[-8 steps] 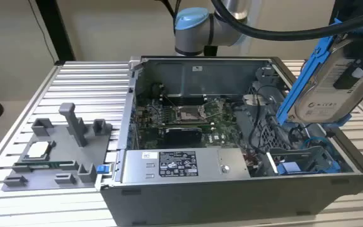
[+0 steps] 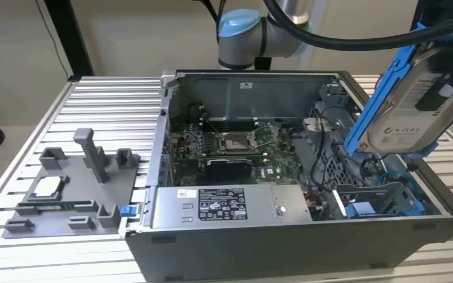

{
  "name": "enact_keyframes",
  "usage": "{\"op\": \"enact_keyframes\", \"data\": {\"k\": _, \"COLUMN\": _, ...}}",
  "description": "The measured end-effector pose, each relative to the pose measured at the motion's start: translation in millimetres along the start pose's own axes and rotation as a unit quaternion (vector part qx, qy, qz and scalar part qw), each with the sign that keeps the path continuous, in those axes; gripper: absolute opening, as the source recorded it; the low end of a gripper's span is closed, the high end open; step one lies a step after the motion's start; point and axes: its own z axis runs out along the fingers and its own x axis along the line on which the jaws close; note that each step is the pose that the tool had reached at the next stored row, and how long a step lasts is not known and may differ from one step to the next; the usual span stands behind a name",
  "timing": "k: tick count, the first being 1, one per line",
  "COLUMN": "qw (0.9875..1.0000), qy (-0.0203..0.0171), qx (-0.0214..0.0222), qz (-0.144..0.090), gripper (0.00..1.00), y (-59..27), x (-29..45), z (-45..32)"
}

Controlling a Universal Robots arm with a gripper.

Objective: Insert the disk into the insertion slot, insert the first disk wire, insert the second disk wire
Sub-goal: 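Insert the disk into the insertion slot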

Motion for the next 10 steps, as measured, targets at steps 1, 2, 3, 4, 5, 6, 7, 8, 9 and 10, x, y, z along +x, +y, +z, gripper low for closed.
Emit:
{"op": "enact_keyframes", "data": {"k": 1, "qw": 1.0, "qy": -0.0002, "qx": 0.0, "qz": 0.0, "gripper": 0.0, "y": 0.0, "x": 0.0, "z": 0.0}}
{"op": "enact_keyframes", "data": {"k": 2, "qw": 1.0, "qy": -0.0004, "qx": 0.0, "qz": 0.0, "gripper": 0.0, "y": 0.0, "x": 0.0, "z": 0.0}}
{"op": "enact_keyframes", "data": {"k": 3, "qw": 1.0, "qy": -0.0007, "qx": 0.0, "qz": 0.0, "gripper": 0.0, "y": 0.0, "x": 0.0, "z": 0.0}}
{"op": "enact_keyframes", "data": {"k": 4, "qw": 1.0, "qy": -0.0009, "qx": 0.0, "qz": 0.0, "gripper": 0.0, "y": 0.0, "x": 0.0, "z": 0.0}}
{"op": "enact_keyframes", "data": {"k": 5, "qw": 1.0, "qy": -0.0012, "qx": 0.0, "qz": 0.0, "gripper": 0.0, "y": 0.0, "x": 0.0, "z": 0.0}}
{"op": "enact_keyframes", "data": {"k": 6, "qw": 1.0, "qy": -0.0013, "qx": 0.0, "qz": 0.0, "gripper": 0.0, "y": 0.0, "x": 0.0, "z": 0.0}}
{"op": "enact_keyframes", "data": {"k": 7, "qw": 1.0, "qy": -0.0029, "qx": 0.0, "qz": 0.0, "gripper": 0.0, "y": 0.0, "x": 0.0, "z": 0.0}}
{"op": "enact_keyframes", "data": {"k": 8, "qw": 1.0, "qy": -0.0045, "qx": -0.0001, "qz": 0.0, "gripper": 0.0, "y": 0.0, "x": 0.0, "z": 0.0}}
{"op": "enact_keyframes", "data": {"k": 9, "qw": 1.0, "qy": -0.0047, "qx": -0.0001, "qz": 0.0, "gripper": 0.0, "y": 0.0, "x": 0.0, "z": 0.0}}
{"op": "enact_keyframes", "data": {"k": 10, "qw": 1.0, "qy": -0.005, "qx": -0.0001, "qz": 0.0, "gripper": 0.0, "y": 0.0, "x": 0.0, "z": 0.0}}
